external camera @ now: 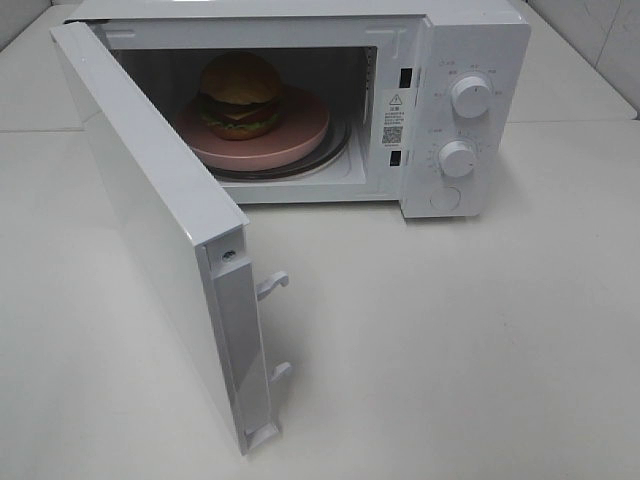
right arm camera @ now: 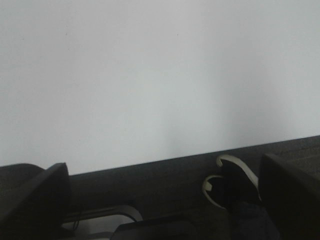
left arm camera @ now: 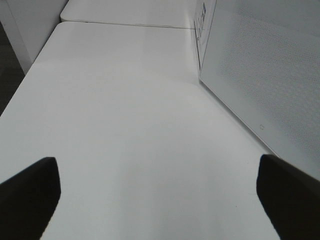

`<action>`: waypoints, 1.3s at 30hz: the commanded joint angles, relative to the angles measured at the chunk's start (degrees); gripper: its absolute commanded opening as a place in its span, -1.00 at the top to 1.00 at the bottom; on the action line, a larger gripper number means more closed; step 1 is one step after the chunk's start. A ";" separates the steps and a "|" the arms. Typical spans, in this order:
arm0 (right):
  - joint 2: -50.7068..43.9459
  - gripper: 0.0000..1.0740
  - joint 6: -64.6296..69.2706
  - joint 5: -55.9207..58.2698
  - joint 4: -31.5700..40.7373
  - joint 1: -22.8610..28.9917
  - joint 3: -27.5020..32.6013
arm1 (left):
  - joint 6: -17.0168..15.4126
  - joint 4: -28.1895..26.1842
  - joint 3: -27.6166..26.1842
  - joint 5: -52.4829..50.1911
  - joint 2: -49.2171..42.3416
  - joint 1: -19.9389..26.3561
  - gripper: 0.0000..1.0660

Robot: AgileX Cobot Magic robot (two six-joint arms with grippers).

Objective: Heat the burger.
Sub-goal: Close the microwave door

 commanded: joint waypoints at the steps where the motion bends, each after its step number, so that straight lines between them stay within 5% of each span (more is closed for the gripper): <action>1: -3.09 -0.82 -0.17 -1.49 -0.17 -0.11 1.15 | -0.11 -0.34 0.11 -0.46 -0.92 0.17 -0.92; 18: -28.19 -0.82 -3.04 -7.56 2.75 -0.11 6.76 | -0.17 -0.34 0.11 -0.46 -0.92 0.17 -0.92; 39: -29.39 -0.82 -3.55 -7.56 3.44 0.06 6.76 | -0.17 -0.34 0.11 -0.46 -0.80 0.17 -0.92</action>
